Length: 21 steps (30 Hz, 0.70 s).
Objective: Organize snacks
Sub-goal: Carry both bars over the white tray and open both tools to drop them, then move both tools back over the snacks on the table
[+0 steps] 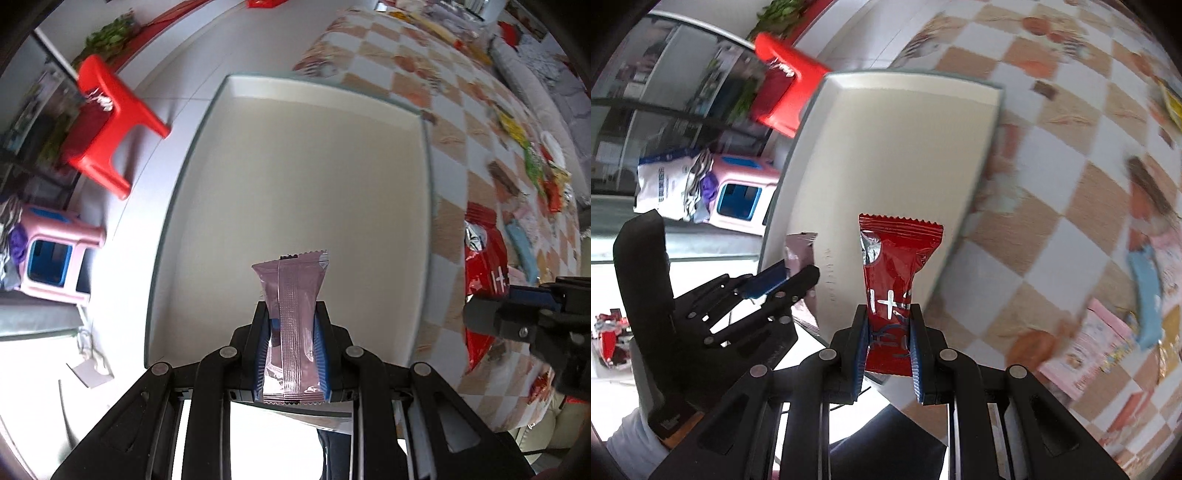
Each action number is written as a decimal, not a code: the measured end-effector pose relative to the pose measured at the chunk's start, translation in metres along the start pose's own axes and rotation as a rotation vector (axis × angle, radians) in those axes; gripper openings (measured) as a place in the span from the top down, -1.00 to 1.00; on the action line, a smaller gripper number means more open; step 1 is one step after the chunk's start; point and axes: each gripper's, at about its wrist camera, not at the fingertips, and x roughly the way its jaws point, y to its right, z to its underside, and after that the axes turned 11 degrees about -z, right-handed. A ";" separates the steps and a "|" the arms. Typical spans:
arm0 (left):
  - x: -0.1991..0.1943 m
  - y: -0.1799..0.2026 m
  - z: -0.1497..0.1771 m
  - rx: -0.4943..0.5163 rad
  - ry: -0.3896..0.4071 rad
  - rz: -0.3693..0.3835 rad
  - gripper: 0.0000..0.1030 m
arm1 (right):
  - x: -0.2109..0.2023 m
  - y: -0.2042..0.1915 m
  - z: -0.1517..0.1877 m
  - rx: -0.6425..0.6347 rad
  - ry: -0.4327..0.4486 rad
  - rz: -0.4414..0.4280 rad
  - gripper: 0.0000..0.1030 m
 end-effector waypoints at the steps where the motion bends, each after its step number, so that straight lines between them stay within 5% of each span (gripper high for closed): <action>1: 0.003 -0.003 0.001 -0.006 -0.009 -0.007 0.52 | 0.006 -0.001 -0.002 0.001 -0.011 -0.005 0.58; 6: 0.015 -0.009 0.006 -0.016 -0.034 -0.041 0.46 | 0.018 0.003 -0.007 0.024 -0.045 -0.002 0.47; 9: 0.018 -0.007 0.008 -0.021 -0.037 -0.074 -0.15 | 0.012 0.016 -0.003 0.070 -0.037 0.020 -0.97; 11: 0.014 -0.004 0.008 -0.011 -0.015 -0.086 -0.47 | 0.002 0.028 0.002 0.101 -0.009 0.029 -1.00; 21: -0.014 0.060 -0.008 0.191 0.044 0.025 -0.51 | -0.065 0.150 0.078 0.463 0.115 0.124 -1.00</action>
